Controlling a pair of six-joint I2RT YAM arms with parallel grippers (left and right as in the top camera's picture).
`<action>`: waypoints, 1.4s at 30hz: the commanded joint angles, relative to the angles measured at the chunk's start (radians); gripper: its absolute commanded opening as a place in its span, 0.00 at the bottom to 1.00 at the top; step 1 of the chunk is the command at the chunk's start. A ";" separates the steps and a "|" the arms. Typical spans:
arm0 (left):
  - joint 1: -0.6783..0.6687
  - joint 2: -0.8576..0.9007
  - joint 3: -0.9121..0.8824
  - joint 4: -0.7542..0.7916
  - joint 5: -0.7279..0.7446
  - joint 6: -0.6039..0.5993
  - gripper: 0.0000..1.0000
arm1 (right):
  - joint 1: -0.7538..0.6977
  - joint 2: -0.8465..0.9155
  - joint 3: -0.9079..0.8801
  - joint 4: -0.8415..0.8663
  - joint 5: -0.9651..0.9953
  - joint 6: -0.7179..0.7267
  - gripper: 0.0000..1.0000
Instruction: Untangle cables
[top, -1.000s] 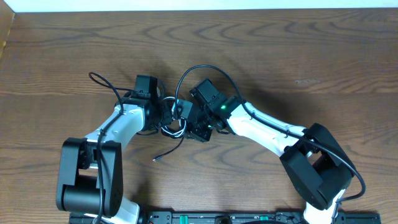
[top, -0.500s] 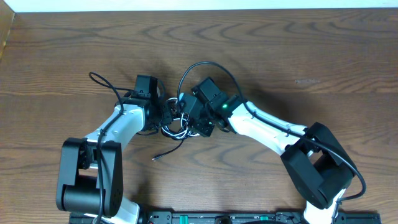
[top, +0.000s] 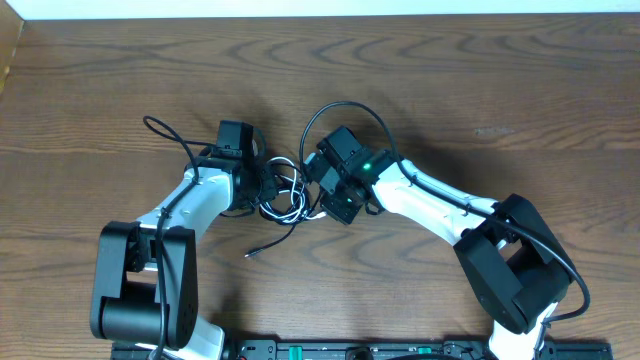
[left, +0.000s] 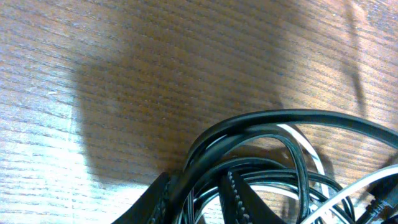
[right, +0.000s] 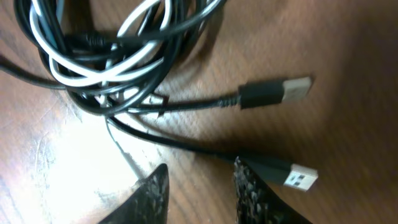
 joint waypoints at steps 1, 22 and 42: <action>0.004 0.016 0.003 0.000 0.006 0.005 0.28 | 0.009 0.009 -0.008 -0.025 0.005 0.005 0.30; 0.004 0.016 0.003 0.000 0.006 0.005 0.28 | 0.071 0.011 -0.008 0.066 -0.121 0.032 0.34; 0.004 0.016 0.003 0.001 0.006 0.005 0.28 | 0.111 0.050 -0.008 0.118 -0.127 -0.116 0.41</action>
